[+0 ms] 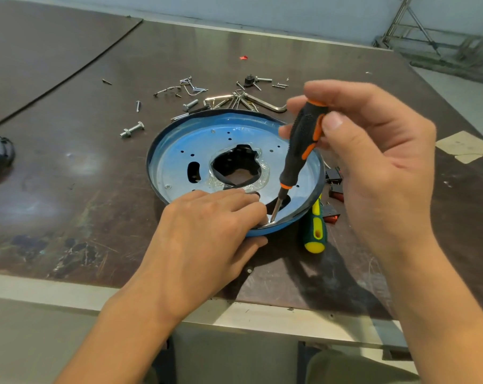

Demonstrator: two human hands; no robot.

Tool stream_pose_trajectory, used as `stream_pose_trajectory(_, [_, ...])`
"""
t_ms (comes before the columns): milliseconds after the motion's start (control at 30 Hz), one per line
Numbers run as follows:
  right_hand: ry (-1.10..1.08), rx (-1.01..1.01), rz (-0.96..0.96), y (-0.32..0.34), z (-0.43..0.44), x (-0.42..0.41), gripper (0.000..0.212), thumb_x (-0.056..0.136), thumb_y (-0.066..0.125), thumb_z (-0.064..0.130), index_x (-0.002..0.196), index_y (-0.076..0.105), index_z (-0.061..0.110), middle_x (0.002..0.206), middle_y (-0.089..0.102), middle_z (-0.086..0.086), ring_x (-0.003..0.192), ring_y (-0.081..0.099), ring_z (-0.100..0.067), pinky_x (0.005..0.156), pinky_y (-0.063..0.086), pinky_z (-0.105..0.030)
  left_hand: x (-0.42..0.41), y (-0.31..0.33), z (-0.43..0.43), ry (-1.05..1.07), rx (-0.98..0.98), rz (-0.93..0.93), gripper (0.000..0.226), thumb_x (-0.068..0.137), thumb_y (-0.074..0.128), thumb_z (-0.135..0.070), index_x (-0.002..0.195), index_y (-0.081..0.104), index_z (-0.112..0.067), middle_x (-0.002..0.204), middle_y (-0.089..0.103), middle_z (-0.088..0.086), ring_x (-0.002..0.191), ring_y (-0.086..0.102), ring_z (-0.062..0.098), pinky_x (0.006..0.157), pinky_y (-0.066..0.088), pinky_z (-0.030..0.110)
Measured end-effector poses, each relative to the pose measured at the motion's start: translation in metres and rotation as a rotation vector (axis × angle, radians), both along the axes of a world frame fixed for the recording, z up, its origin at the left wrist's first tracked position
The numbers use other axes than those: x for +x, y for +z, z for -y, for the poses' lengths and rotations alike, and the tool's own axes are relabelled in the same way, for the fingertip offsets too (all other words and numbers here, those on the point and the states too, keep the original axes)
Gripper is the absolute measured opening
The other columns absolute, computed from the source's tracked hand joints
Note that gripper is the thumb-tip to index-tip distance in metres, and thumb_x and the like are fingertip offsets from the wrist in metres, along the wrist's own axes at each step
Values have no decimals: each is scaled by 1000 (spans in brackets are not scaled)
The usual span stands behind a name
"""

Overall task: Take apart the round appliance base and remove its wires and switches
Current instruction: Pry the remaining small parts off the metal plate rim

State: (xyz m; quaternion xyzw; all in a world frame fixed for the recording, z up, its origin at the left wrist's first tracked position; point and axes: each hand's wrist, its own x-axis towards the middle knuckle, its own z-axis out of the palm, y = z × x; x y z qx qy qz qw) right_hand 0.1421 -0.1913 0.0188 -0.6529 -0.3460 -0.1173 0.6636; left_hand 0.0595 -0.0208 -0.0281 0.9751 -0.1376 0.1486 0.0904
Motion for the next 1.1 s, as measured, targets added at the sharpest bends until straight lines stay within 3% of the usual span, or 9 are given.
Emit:
stream_pose_trajectory(100, [-64,-48,58,3,-4,-3,22,93,72,10,113,65,15,101,69,-5,90,68,-15,78,56,-31,1,0,-1,6,12,2,16,85,66,-45,95,64,-32,107,70,-12,95,67,14,71,56,36])
stream_pose_trajectory(167, [-89,-48,73,4,-3,-1,25,91,74,7,113,65,16,98,69,0,87,66,-7,78,52,-24,1,-1,-1,5,15,7,16,85,67,-44,94,65,-32,107,71,-11,93,68,13,70,56,35])
stream_pose_trajectory(333, [-7,-12,2,-1,0,1,31,99,53,-5,125,60,9,108,70,-17,98,71,-37,88,59,-41,0,-2,-1,3,17,-4,16,86,65,-45,97,65,-33,109,70,-12,96,67,12,72,56,35])
stream_pose_trajectory(533, [-83,-59,111,3,-6,-2,28,94,71,5,119,63,13,100,67,0,88,64,0,78,51,-19,2,-3,-2,-6,22,27,19,86,65,-45,99,67,-32,107,70,-11,96,67,13,70,56,36])
stream_pose_trajectory(700, [3,-17,17,0,-3,0,29,102,50,-4,125,61,10,105,71,-18,100,70,-31,88,60,-43,1,-4,-2,-17,-4,33,20,82,69,-43,98,72,-32,107,72,-11,95,68,12,68,58,36])
stream_pose_trajectory(800, [-13,-19,52,1,-7,-4,22,98,62,4,117,62,15,93,70,-7,88,67,-13,78,55,-25,2,-4,-3,-20,-11,32,20,82,69,-44,99,73,-33,108,72,-11,96,68,12,68,57,36])
stream_pose_trajectory(867, [-50,-27,84,3,-7,-3,25,93,70,6,114,62,18,95,67,3,88,63,0,78,50,-18,2,-4,-3,-16,-8,34,19,83,69,-44,99,72,-33,107,71,-11,96,67,12,68,56,37])
stream_pose_trajectory(1000, [26,-13,8,-1,-4,1,28,102,51,-4,124,59,11,108,69,-15,101,71,-29,86,59,-37,1,-4,-2,-17,-12,42,23,82,68,-43,100,75,-31,107,73,-9,95,69,13,68,58,36])
stream_pose_trajectory(1100, [54,36,-49,-2,-6,-1,24,104,44,0,119,60,9,104,69,-17,98,70,-33,85,56,-34,1,-4,-2,-15,-15,37,22,82,69,-43,100,74,-31,107,72,-10,94,69,14,67,58,37])
